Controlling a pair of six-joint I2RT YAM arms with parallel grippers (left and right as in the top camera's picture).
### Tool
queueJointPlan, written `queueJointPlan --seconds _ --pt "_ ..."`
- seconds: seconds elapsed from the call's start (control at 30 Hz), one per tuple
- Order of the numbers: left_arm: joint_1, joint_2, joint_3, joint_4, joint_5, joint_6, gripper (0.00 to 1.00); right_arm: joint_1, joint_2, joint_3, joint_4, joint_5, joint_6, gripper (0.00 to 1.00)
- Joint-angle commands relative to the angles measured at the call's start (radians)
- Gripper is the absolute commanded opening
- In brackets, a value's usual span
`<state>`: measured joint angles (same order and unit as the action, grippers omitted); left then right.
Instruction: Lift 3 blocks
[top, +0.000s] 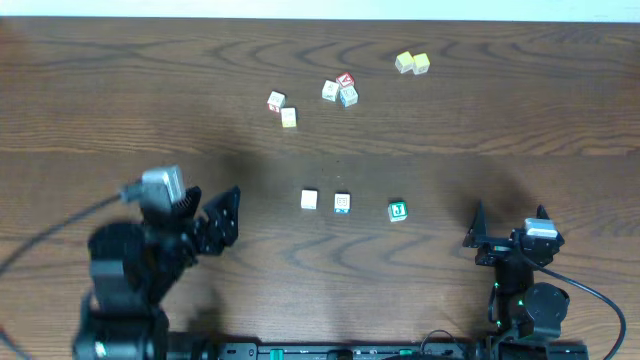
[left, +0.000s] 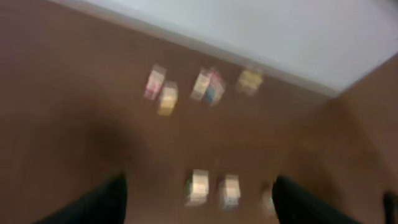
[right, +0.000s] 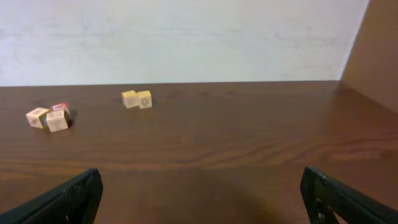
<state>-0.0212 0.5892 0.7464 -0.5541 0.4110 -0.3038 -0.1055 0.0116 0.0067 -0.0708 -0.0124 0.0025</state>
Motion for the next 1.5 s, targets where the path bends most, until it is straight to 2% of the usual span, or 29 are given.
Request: queueJointPlan --seconds 0.0,0.13,0.2,0.27,0.3,0.4,0.67,0.9,1.03,1.13,1.23,1.3,1.4,1.47 --pt "0.005 0.207 0.182 -0.148 -0.022 0.083 0.75 -0.006 -0.006 -0.001 -0.005 0.005 -0.008 0.99" --pt "0.005 0.383 0.294 -0.278 0.06 0.083 0.75 -0.006 -0.006 -0.001 -0.005 0.005 -0.008 0.99" --pt "0.005 0.434 0.305 -0.29 0.059 0.137 0.75 -0.006 -0.006 -0.001 -0.005 0.005 -0.008 0.99" --pt "0.005 0.478 0.323 -0.314 -0.001 0.129 0.75 -0.006 -0.006 -0.001 -0.005 0.005 -0.008 0.99" --pt "0.005 0.535 0.372 -0.378 -0.06 0.107 0.75 -0.006 -0.006 -0.001 -0.005 0.005 -0.008 0.99" --pt "0.005 0.644 0.478 -0.483 -0.108 0.106 0.75 -0.006 -0.006 -0.001 -0.005 0.005 -0.008 0.99" --pt "0.005 0.726 0.518 -0.492 -0.14 0.102 0.75 -0.006 -0.006 -0.001 0.007 -0.012 0.01 0.99" --pt "0.005 0.726 0.518 -0.473 -0.199 0.063 0.75 -0.005 -0.006 -0.001 0.105 -0.564 0.472 0.99" --pt "0.005 0.726 0.518 -0.477 -0.199 0.063 0.75 -0.005 -0.006 -0.001 0.199 -0.553 0.603 0.99" --pt "0.005 0.726 0.518 -0.478 -0.199 0.063 0.75 -0.005 -0.006 -0.001 0.354 -0.558 0.669 0.99" --pt "0.005 0.726 0.518 -0.478 -0.199 0.063 0.75 -0.005 -0.006 0.016 0.583 -0.53 0.676 0.99" --pt "0.005 0.726 0.518 -0.478 -0.199 0.063 0.75 -0.005 -0.006 0.071 0.614 -0.461 0.661 0.99" --pt "0.005 0.726 0.518 -0.478 -0.199 0.063 0.75 -0.005 0.019 0.216 0.497 -0.42 0.533 0.99" --pt "0.005 0.726 0.518 -0.478 -0.199 0.063 0.75 -0.005 0.125 0.472 0.187 -0.401 0.369 0.99"
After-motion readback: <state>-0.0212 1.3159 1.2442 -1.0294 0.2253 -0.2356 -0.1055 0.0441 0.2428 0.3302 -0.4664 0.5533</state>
